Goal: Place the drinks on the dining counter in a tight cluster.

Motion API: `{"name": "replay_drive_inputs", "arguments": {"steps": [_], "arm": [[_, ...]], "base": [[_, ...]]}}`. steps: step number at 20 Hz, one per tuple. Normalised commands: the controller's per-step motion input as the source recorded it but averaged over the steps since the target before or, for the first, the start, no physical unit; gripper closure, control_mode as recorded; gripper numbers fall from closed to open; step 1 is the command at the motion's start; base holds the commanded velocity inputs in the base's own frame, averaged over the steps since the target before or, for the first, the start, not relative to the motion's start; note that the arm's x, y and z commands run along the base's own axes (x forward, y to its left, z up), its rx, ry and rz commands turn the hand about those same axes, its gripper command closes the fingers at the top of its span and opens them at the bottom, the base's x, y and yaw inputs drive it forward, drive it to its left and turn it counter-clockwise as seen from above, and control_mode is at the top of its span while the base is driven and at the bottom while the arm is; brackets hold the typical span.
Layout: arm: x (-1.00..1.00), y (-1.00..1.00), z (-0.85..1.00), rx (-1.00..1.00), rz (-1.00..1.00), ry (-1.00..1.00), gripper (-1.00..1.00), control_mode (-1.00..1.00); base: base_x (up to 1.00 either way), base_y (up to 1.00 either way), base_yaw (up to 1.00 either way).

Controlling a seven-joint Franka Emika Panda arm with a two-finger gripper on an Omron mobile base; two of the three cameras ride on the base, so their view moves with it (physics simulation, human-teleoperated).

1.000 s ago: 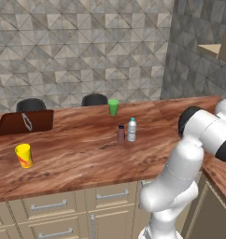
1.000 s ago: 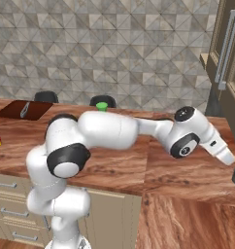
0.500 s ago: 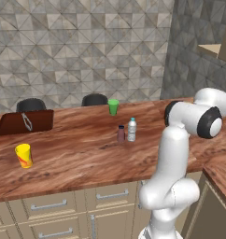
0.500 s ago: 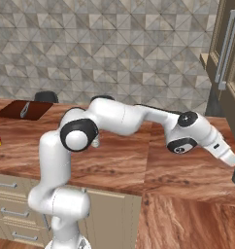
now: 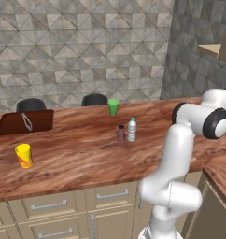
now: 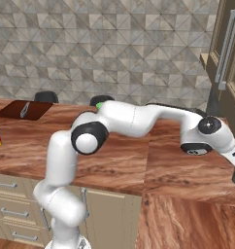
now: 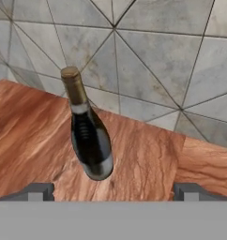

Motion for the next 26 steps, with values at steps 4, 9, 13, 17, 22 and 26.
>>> {"name": "replay_drive_inputs", "arguments": {"steps": [4, 9, 13, 17, 22, 26], "arm": [[0.22, 0.0, 0.08, 0.07, 0.05, 0.0, -1.0, -1.0], [0.29, 0.0, 0.06, 0.02, 0.02, 0.0, -1.0, -1.0], [0.27, -0.14, 0.0, 0.0, 0.03, 0.0, -1.0, -1.0], [0.15, -0.28, 0.02, 0.0, 0.01, 0.02, -1.0, -1.0], [0.18, -0.26, 0.0, 0.0, 0.01, 0.05, -1.0, -1.0], [0.27, -0.21, 0.0, 0.03, 0.04, 0.03, -1.0, -1.0]], "base": [[0.0, 0.0, 0.0], [0.0, 0.0, 0.0], [0.0, 0.0, 0.0], [0.0, 0.0, 0.0], [0.0, 0.0, 0.0], [0.0, 0.0, 0.0]]}}
